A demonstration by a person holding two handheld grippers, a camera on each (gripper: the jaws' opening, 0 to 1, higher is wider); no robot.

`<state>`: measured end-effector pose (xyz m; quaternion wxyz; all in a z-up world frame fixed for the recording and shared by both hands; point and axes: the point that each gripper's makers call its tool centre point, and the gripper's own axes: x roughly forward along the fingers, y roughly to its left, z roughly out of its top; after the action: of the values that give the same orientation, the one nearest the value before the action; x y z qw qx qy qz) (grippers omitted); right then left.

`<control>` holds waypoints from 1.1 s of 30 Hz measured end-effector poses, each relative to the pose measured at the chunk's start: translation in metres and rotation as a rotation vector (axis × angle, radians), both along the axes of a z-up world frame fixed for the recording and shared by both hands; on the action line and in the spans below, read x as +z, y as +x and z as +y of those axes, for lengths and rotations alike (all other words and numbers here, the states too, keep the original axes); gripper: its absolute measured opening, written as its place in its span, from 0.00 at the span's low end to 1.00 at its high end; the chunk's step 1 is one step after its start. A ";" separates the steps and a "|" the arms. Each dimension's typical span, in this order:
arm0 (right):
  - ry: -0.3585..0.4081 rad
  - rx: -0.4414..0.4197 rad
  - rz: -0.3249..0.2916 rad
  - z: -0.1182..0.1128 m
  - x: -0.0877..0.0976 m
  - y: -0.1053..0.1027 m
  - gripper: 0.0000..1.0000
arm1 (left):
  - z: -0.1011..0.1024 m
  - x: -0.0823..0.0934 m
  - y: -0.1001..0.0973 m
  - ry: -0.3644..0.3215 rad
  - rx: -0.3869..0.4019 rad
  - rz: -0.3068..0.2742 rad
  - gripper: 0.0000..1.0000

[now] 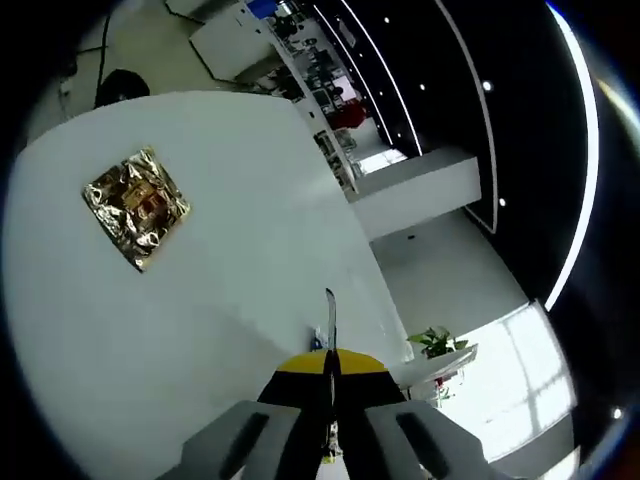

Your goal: Arrange the skincare products in the storage area until every visible bottle or jar stands upright without overlapping.

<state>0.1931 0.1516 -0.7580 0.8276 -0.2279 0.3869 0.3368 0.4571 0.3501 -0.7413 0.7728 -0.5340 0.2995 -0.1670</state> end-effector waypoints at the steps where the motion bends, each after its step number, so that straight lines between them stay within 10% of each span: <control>1: -0.005 0.002 -0.001 -0.001 0.000 0.000 0.52 | 0.000 -0.003 0.003 0.001 0.019 0.008 0.00; 33: -0.003 -0.005 0.009 0.000 -0.001 -0.001 0.53 | -0.003 -0.046 0.015 0.112 0.117 0.164 0.04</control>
<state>0.1919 0.1513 -0.7594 0.8265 -0.2266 0.3915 0.3352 0.4719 0.3471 -0.7875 0.7827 -0.5185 0.3389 -0.0604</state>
